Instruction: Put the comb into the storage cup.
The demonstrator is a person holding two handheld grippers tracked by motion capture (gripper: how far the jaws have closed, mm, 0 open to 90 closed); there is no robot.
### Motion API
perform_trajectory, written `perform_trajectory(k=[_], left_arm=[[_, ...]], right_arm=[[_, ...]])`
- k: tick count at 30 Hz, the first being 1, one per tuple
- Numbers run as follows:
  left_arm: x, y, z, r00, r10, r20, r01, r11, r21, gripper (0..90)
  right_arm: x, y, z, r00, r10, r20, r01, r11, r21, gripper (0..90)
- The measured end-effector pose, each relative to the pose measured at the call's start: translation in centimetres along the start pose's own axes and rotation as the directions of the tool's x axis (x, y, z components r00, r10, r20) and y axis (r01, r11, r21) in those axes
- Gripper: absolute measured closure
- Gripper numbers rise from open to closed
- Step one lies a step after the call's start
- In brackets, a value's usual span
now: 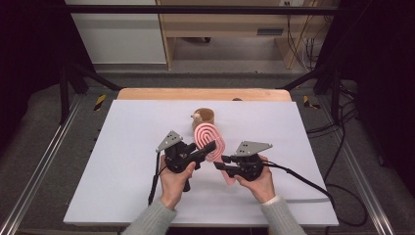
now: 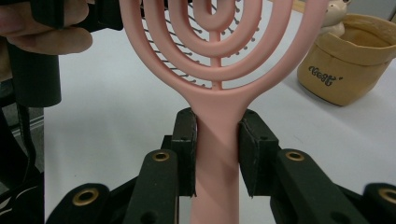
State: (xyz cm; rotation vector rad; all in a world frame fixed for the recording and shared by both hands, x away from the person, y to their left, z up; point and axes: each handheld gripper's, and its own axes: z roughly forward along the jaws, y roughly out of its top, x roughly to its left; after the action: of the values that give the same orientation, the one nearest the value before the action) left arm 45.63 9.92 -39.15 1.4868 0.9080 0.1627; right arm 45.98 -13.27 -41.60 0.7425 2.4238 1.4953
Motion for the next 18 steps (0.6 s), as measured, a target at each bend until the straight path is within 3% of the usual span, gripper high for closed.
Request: perform_trajectory(k=[18], left_arm=[[-0.62,0.68,-0.40,0.9992,0.029,0.027,-0.028,0.9995,-0.015,62.7]], right_arm=[[0.05,0.22,-0.32,0.9998,0.008,-0.017,-0.009,0.999,-0.039,66.6]])
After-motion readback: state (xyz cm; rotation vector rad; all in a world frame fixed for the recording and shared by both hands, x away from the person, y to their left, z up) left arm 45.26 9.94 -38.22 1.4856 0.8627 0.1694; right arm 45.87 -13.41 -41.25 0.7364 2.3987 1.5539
